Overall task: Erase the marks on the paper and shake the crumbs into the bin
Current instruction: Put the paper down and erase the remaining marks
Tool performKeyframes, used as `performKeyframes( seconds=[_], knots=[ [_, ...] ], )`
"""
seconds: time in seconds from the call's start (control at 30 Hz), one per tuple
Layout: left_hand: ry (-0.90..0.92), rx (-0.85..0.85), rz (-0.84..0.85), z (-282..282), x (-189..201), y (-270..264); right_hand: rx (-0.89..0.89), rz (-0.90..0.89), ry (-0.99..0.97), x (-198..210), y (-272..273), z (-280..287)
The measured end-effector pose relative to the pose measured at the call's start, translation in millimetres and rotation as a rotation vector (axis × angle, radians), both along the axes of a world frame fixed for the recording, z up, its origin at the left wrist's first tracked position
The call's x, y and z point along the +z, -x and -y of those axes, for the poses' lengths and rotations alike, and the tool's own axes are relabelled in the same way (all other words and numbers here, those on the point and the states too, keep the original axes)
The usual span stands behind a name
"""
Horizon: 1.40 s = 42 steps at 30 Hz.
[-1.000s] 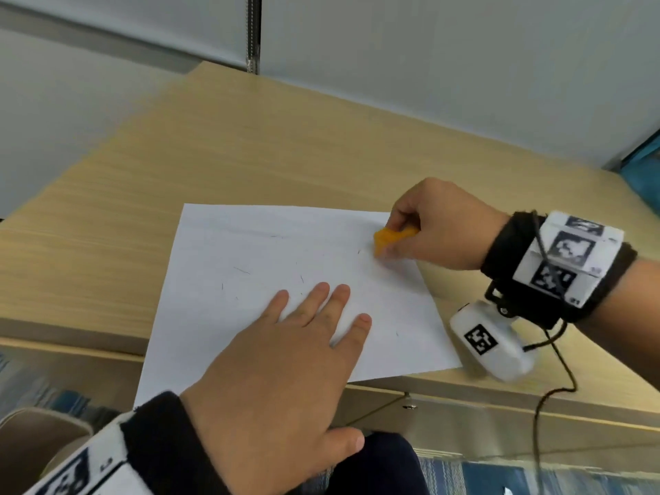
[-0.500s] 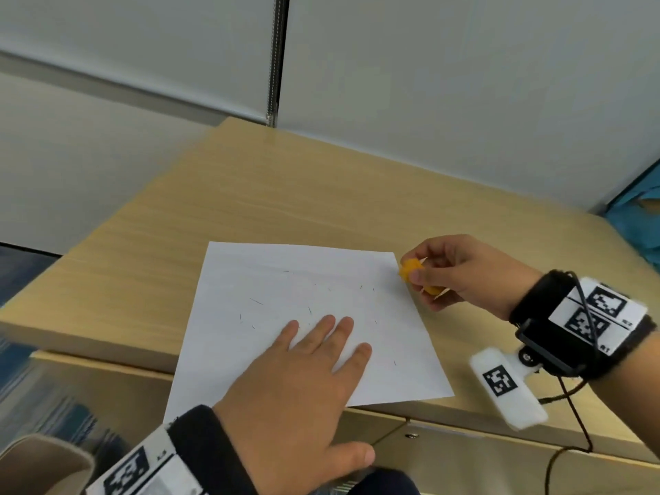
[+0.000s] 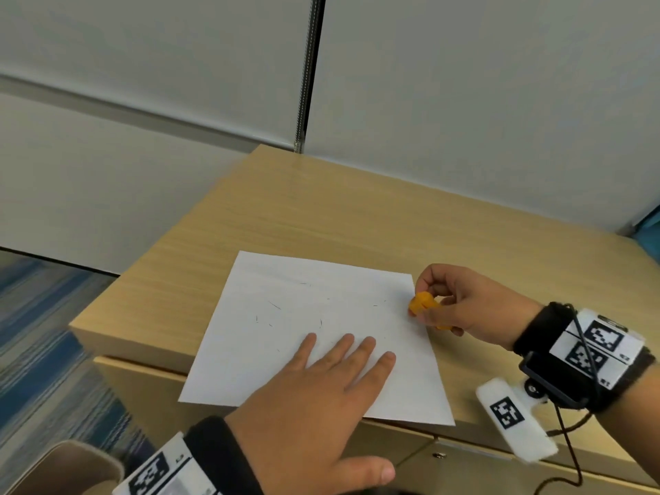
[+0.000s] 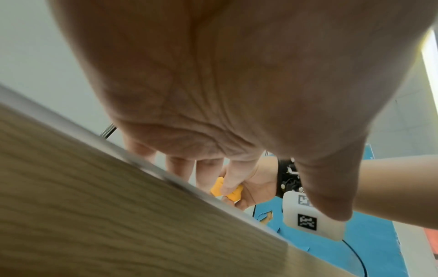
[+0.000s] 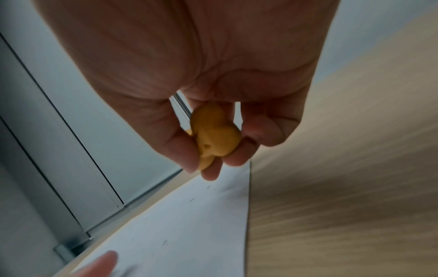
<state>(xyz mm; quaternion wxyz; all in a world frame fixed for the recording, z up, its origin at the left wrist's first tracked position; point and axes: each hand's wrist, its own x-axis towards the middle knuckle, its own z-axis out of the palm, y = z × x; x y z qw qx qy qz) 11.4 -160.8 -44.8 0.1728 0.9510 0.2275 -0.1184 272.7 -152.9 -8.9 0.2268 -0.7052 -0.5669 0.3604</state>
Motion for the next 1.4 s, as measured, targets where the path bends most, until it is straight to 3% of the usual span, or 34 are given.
performKeyframes(
  seconds=[0.27,0.47,0.67,0.83,0.97,1.1,1.23,1.4],
  knots=[
    [0.003,0.105,0.046,-6.2,12.6,29.9,-0.022,0.042,-0.071,5.9,-6.3,-5.7],
    [-0.079,0.118,-0.083,-48.3,36.4,23.8,-0.155,0.079,-0.156,5.1,5.3,-32.1],
    [-0.102,0.012,-0.300,-91.5,34.8,-36.7,-0.048,0.334,-0.106,1.4,28.3,-57.3],
    [-0.071,-0.008,-0.402,-93.2,21.6,-43.2,0.061,0.506,-0.130,-10.2,38.3,-58.9],
    [-0.080,-0.012,-0.424,-90.7,26.0,-45.5,0.026,0.608,-0.146,-5.2,31.9,-70.0],
    [-0.097,-0.029,-0.421,-90.7,26.9,-46.1,0.152,0.604,-0.153,-10.4,43.8,-63.2],
    [-0.117,-0.040,-0.415,-90.0,20.3,-46.1,0.065,0.692,-0.137,-2.8,27.1,-71.7],
    [-0.125,-0.046,-0.401,-90.3,21.0,-45.5,0.153,0.656,-0.132,-9.7,43.6,-63.1]
  ],
)
